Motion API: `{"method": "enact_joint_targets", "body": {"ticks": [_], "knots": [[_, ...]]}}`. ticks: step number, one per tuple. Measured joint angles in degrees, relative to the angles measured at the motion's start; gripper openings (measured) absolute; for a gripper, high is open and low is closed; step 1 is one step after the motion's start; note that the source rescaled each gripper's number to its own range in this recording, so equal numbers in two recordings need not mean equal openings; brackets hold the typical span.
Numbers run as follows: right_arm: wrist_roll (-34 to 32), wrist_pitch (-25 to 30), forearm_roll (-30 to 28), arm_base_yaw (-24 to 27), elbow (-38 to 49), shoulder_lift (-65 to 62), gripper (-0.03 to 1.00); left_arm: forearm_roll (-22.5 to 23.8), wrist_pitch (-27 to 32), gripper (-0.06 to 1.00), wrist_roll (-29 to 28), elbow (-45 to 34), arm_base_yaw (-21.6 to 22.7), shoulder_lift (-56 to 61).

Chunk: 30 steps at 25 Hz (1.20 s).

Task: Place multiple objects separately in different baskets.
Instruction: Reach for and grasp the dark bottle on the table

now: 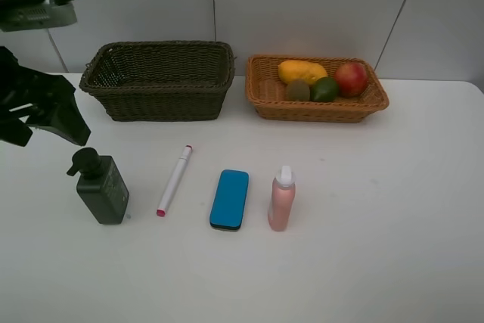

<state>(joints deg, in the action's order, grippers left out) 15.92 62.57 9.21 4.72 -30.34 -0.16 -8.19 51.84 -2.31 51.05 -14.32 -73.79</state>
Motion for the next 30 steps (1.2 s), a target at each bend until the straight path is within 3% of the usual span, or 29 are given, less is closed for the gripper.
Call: {"method": "enact_joint_targets", "body": {"ticks": [8, 16, 30], "knots": [[0.0, 0.0, 0.0, 0.0, 0.0, 0.0, 1.00, 1.1, -0.5, 1.00, -3.4, 1.0, -2.3, -8.4], [0.0, 0.0, 0.0, 0.0, 0.0, 0.0, 1.00, 1.5, -4.8, 1.00, -3.6, 1.0, -2.3, -14.3], [0.0, 0.0, 0.0, 0.0, 0.0, 0.0, 1.00, 1.5, -6.8, 1.00, -3.6, 1.0, -2.3, -21.2]]}}
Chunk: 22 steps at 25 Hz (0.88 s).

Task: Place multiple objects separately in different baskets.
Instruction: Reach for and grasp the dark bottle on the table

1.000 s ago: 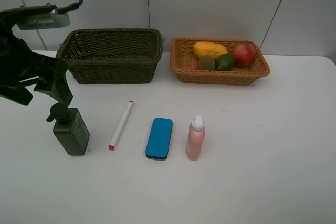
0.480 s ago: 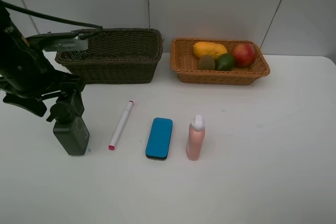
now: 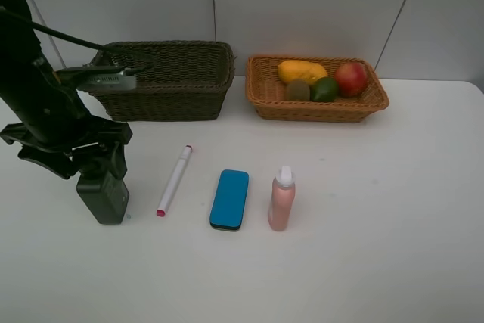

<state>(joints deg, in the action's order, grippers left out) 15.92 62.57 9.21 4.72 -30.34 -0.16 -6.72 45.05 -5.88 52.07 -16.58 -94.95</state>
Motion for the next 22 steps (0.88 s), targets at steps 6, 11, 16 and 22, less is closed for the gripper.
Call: {"method": "enact_joint_targets", "body": {"ticks": [6, 11, 16, 22], "knots": [[0.0, 0.0, 0.0, 0.0, 0.0, 0.0, 1.00, -0.4, -2.0, 1.00, 0.6, 0.0, -0.2, -3.3], [0.0, 0.0, 0.0, 0.0, 0.0, 0.0, 1.00, -0.7, -2.5, 1.00, 0.9, 0.0, -1.2, -4.4], [0.0, 0.0, 0.0, 0.0, 0.0, 0.0, 1.00, -0.7, -2.5, 1.00, 1.0, 0.0, -1.4, -4.7], [0.0, 0.0, 0.0, 0.0, 0.0, 0.0, 1.00, -0.8, -2.5, 1.00, 1.0, 0.0, -1.4, -4.7]]}}
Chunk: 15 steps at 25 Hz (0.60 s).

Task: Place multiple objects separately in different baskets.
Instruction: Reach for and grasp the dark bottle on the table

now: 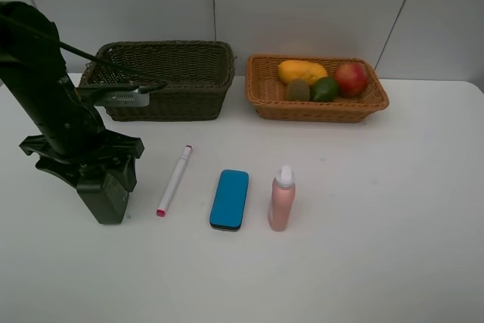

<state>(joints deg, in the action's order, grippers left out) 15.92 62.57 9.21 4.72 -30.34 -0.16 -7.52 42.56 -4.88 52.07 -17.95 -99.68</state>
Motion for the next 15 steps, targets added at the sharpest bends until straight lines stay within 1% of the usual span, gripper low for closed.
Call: {"method": "enact_joint_targets", "body": {"ticks": [6, 12, 13, 15], "knots": [[0.0, 0.0, 0.0, 0.0, 0.0, 0.0, 1.00, 0.3, 0.0, 1.00, 0.0, 0.0, 0.0, 0.0], [0.0, 0.0, 0.0, 0.0, 0.0, 0.0, 1.00, 2.1, 0.2, 0.99, 0.0, 0.0, 0.0, 0.0], [0.0, 0.0, 0.0, 0.0, 0.0, 0.0, 1.00, 2.6, 0.2, 0.98, -0.3, 0.0, 0.0, 0.0], [0.0, 0.0, 0.0, 0.0, 0.0, 0.0, 1.00, 2.8, 0.2, 0.91, -1.3, 0.0, 0.0, 0.0]]}}
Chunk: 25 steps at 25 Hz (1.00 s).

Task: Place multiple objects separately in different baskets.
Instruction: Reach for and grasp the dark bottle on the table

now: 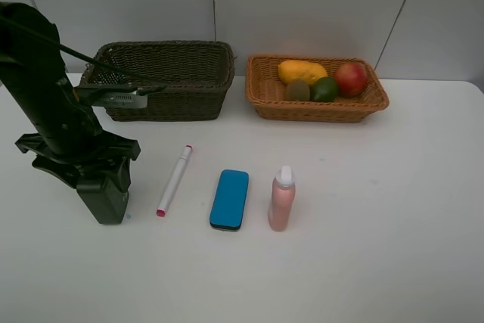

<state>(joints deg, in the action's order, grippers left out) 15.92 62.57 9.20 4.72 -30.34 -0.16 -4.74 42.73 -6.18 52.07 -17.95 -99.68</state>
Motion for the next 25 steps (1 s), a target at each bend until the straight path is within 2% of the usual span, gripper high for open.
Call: {"method": "enact_joint_targets", "body": {"ticks": [2, 5, 25], "knots": [[0.0, 0.0, 0.0, 0.0, 0.0, 0.0, 1.00, 0.0, 0.0, 0.74, -0.4, 0.0, 0.0, 0.0], [0.0, 0.0, 0.0, 0.0, 0.0, 0.0, 1.00, -0.2, 0.4, 0.37, -0.8, 0.0, 0.0, 0.0], [0.0, 0.0, 0.0, 0.0, 0.0, 0.0, 1.00, -0.2, 0.5, 0.36, -1.9, 0.0, 0.0, 0.0]]}}
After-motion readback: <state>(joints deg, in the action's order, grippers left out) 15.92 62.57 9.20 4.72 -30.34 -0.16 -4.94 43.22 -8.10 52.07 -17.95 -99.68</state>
